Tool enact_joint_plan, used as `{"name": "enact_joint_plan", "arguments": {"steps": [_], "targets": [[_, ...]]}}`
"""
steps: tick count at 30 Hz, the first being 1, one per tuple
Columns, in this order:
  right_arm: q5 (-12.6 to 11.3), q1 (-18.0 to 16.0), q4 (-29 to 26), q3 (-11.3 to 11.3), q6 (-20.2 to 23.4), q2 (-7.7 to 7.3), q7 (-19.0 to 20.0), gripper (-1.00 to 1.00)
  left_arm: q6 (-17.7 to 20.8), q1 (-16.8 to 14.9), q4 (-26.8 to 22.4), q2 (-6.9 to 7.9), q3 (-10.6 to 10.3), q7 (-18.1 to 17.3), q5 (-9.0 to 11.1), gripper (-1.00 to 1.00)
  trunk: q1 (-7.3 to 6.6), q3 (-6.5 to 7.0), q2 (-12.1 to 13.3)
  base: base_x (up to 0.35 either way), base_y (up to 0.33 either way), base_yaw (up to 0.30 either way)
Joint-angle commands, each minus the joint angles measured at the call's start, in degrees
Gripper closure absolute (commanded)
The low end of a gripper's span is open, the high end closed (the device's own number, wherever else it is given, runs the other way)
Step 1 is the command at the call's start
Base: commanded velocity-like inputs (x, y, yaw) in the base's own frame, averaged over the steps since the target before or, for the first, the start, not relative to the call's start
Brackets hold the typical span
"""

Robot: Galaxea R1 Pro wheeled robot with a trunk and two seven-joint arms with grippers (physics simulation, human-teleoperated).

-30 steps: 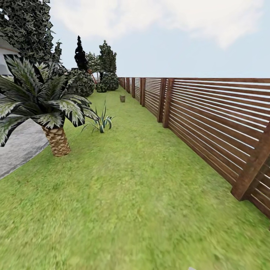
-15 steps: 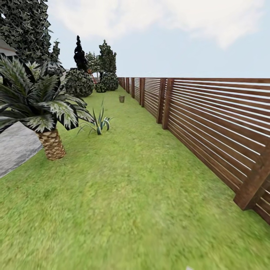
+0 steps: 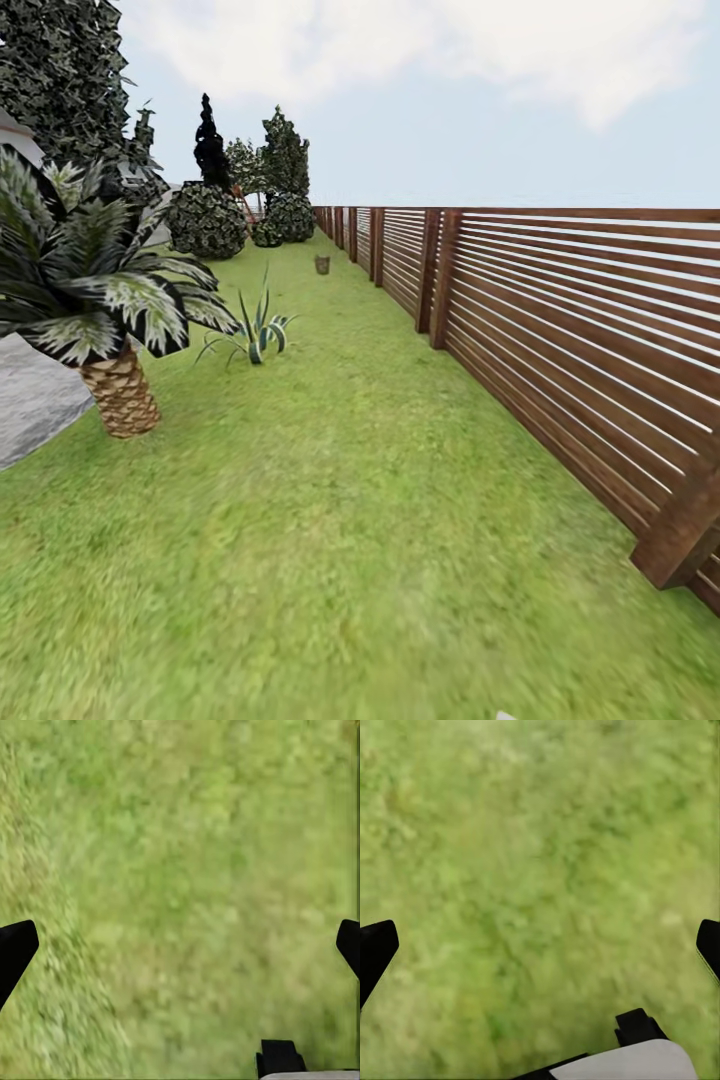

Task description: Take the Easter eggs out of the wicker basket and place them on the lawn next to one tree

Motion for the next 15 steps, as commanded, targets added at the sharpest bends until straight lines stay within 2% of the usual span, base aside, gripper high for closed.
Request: {"name": "enact_joint_plan", "arguments": {"steps": [1,15], "targets": [[-0.61,-0.03,0.03,0.09,-0.26,0.01,-0.12,-1.0,-0.15,-0.04,0.05,0.01,-0.47,0.48,-0.21,-1.0,0.04,-0.06,-0.04,0.323,-0.146,0.0],[-0.58,-0.05,0.03,0.1,-0.26,0.0,-0.12,-1.0,-0.15,-0.04,0.05,0.01,-0.48,0.48,-0.21,-1.0,0.04,-0.06,-0.04,0.323,-0.145,0.0]]}}
